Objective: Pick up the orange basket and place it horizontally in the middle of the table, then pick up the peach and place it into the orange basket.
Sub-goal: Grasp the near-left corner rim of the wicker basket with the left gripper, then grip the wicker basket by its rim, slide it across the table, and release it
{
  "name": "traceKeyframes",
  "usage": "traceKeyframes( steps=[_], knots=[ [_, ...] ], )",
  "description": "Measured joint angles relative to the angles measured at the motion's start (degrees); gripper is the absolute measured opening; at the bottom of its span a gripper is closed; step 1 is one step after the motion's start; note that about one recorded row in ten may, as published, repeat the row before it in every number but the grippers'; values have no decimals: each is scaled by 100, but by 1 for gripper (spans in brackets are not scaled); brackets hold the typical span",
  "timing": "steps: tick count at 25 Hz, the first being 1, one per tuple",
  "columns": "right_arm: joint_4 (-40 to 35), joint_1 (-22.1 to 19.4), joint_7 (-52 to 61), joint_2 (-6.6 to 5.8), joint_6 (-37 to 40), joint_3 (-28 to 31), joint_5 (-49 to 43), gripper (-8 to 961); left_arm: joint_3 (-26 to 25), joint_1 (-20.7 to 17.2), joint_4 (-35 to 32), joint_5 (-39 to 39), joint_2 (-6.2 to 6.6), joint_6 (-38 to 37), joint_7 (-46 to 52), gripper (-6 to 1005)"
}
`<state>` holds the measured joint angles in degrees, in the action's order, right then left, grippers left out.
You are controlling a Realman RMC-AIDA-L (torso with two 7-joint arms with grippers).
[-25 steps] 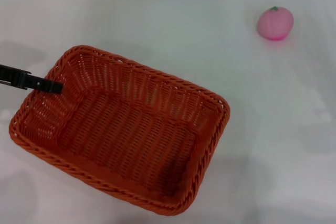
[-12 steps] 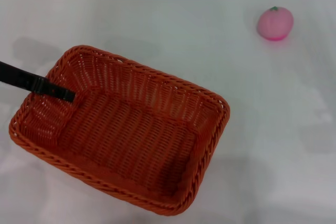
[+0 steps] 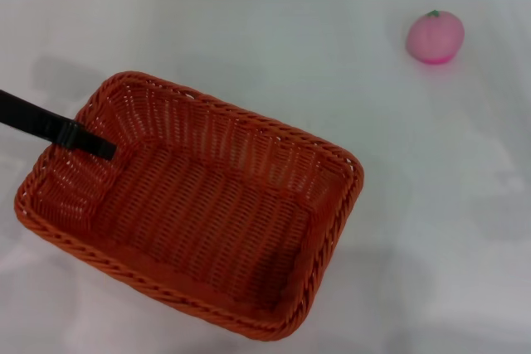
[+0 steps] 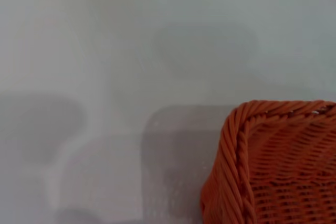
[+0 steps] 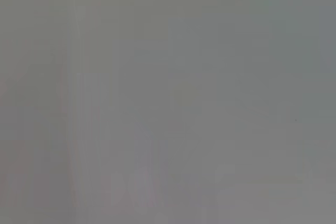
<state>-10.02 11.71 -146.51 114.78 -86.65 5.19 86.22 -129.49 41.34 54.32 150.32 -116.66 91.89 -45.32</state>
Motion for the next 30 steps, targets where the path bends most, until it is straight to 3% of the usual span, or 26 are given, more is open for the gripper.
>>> traceKeyframes(
  steps=[14,23,30],
  knots=[
    [14,7,0,0,-20,0,10,768,147,59,-8,6,26,52,57,123],
    [18,19,0,0,-34,0,10,768,53,-1,58,-278,36,70,353,124],
    [28,45,0,5,-37,0,9,768,-549,-11,55,-511,63,115,768,123]
  ],
)
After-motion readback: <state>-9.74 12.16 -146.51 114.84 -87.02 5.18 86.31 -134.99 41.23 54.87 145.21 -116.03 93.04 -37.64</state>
